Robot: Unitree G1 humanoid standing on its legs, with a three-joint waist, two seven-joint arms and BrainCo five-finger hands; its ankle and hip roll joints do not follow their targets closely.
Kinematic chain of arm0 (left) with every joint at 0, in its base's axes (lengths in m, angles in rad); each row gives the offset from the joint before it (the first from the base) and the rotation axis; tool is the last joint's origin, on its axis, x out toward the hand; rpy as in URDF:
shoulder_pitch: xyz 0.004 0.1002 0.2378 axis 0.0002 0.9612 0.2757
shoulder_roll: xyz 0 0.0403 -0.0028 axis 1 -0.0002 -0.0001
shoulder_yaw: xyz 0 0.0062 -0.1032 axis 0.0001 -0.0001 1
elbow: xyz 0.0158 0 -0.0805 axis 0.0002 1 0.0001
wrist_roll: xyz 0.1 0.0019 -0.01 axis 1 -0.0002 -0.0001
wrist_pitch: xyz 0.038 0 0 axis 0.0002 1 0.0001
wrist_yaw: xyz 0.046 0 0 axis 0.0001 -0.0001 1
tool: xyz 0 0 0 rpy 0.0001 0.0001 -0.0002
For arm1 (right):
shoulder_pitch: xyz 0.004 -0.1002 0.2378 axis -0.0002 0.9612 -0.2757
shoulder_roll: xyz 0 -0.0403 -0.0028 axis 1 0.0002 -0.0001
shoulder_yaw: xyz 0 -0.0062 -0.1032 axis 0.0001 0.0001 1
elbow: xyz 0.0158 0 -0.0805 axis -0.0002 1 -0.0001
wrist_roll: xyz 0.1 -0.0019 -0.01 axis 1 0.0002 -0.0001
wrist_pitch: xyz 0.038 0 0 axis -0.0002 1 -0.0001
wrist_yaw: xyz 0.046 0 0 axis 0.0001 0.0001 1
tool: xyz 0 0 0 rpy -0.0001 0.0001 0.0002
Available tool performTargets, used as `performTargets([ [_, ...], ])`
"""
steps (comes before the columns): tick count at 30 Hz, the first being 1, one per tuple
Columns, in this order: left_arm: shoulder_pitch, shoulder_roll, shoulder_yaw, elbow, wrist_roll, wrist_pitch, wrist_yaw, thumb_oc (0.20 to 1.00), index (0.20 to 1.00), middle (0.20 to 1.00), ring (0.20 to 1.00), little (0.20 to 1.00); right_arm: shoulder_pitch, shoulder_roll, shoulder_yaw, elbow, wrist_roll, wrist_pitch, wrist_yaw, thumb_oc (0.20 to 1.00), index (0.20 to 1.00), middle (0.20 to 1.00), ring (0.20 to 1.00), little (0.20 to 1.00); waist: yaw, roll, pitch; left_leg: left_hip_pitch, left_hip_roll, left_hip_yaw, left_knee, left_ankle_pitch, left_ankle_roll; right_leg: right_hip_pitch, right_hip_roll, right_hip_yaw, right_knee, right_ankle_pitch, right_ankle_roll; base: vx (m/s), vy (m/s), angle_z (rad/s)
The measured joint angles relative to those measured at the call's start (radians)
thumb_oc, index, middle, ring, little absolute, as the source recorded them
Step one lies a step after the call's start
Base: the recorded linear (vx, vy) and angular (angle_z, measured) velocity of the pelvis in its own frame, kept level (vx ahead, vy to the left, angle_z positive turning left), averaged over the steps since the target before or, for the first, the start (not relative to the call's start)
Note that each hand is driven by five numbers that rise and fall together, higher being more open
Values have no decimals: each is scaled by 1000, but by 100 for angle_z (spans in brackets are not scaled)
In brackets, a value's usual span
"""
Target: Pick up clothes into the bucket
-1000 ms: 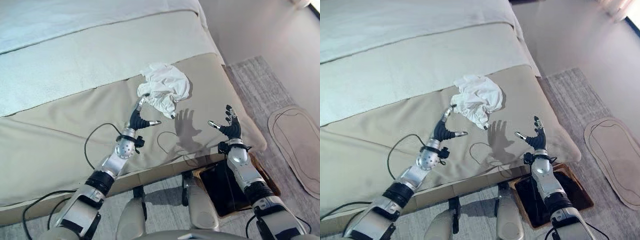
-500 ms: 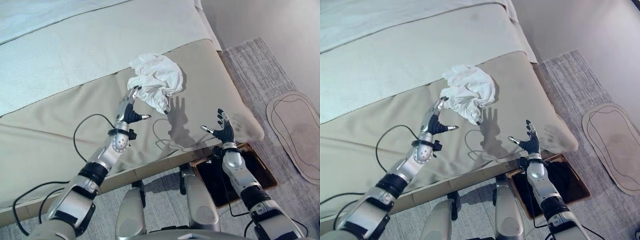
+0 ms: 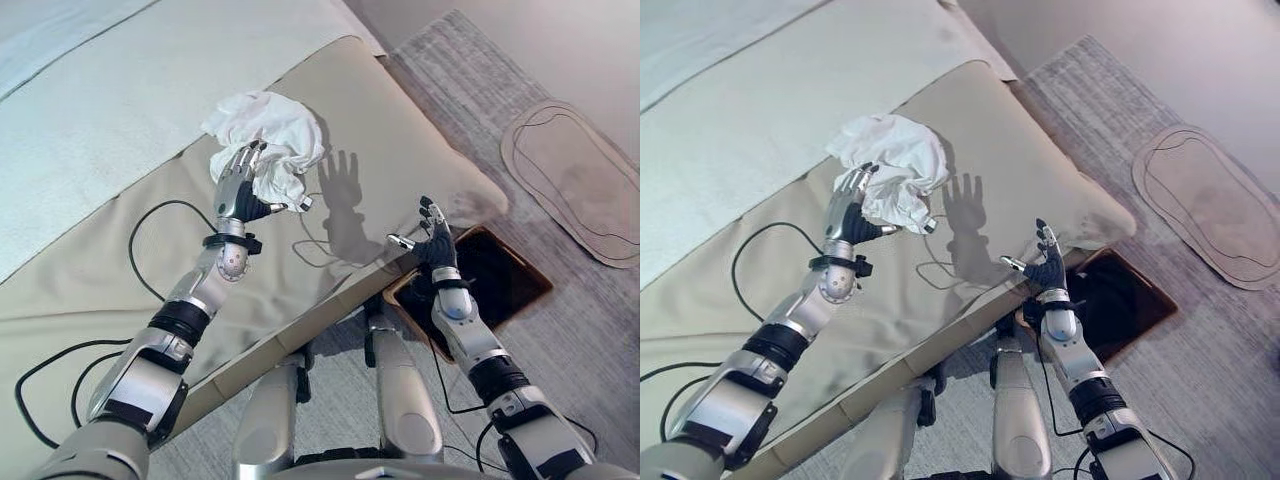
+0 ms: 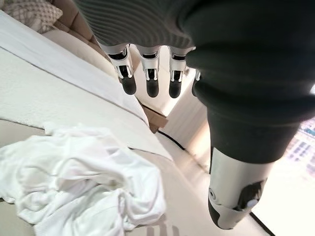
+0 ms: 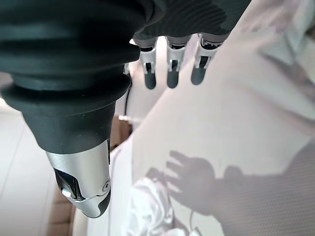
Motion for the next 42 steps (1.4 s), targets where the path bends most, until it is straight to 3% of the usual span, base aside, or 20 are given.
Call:
performTargets([
  [2,10,6,27,-2,0,5,12,1000,1000,1000,1000,1000,-21,-3,0,-1,-2,1,-1,1000,1000,1000,1000,1000,13,4,4,-3,30,5,-2,-3,-12,13,-33,34,42,-17,44,-75,-97,-26],
  [3,5,19,26,0,0,6,18,1000,1000,1000,1000,1000,-26,-1,-1,-7,-8,1,-1,1000,1000,1000,1000,1000,4,-24,2,-20,8,-24,12,-21,-48,91,-75,72,-55,21,63,-32,-44,9],
  [4,5,20,39,-2,0,7,24,1000,1000,1000,1000,1000,-33,-5,2,-5,-9,6,0,1000,1000,1000,1000,1000,-9,-30,15,-23,5,-26,21,-12,-74,110,-76,84,-101,-7,91,-31,-45,2],
  [6,23,20,52,6,1,20,36,1000,1000,1000,1000,1000,-63,-29,18,-16,-9,11,6,1000,1000,1000,1000,1000,-13,7,21,-54,46,-51,-3,2,-87,89,-15,81,-163,42,62,21,-49,-45],
  [7,22,20,59,7,3,26,37,1000,1000,1000,1000,1000,-65,-35,19,-17,-9,11,6,1000,1000,1000,1000,1000,-15,7,22,-56,49,-68,-18,9,-82,82,2,85,-183,58,52,33,-76,-50],
  [9,4,16,61,35,8,31,38,1000,1000,1000,1000,1000,-58,-68,19,-18,-9,16,8,1000,1000,1000,1000,1000,-48,9,23,-56,75,-73,-56,42,-120,78,31,79,-211,79,41,-8,-62,-22],
  [14,-86,23,52,62,38,58,59,1000,1000,1000,1000,1000,-54,-109,19,-23,-8,16,8,1000,1000,1000,1000,1000,-66,14,25,-90,64,-82,-52,49,-126,53,23,76,-220,93,35,-39,-30,5],
  [23,-205,93,35,147,40,133,129,1000,1000,1000,1000,1000,-43,-72,54,-63,-7,15,15,1000,1000,1000,1000,1000,-69,25,41,-185,23,-86,-28,51,-124,-14,-17,81,-250,125,57,-19,-8,5],
  [32,-277,162,35,243,39,200,197,1000,1000,1000,1000,1000,-69,-76,59,-112,1,8,12,1000,1000,1000,1000,1000,-96,16,48,-307,26,-91,26,49,-126,-120,-15,84,-224,130,54,5,0,0],
  [42,-421,278,-5,239,37,201,201,1000,1000,1000,1000,1000,-70,-112,30,-220,13,-19,-4,1000,1000,1000,1000,1000,-104,-8,56,-538,37,-110,141,40,-130,-306,-11,78,-182,152,45,-7,16,3],
])
